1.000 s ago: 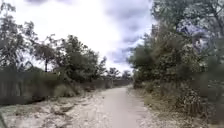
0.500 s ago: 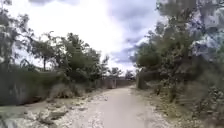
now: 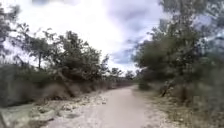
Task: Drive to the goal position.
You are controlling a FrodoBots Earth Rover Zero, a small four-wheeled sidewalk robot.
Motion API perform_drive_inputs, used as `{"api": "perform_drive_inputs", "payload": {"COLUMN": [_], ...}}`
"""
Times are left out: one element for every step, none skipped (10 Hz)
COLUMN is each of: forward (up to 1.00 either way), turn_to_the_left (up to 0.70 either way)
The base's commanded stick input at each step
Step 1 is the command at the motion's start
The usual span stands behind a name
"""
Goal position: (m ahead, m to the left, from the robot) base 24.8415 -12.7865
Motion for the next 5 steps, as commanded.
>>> {"api": "perform_drive_inputs", "payload": {"forward": [0.85, 0.85, 0.85, 0.85, 0.85], "turn_to_the_left": [0.0, 0.0, 0.0, 0.0, 0.0]}}
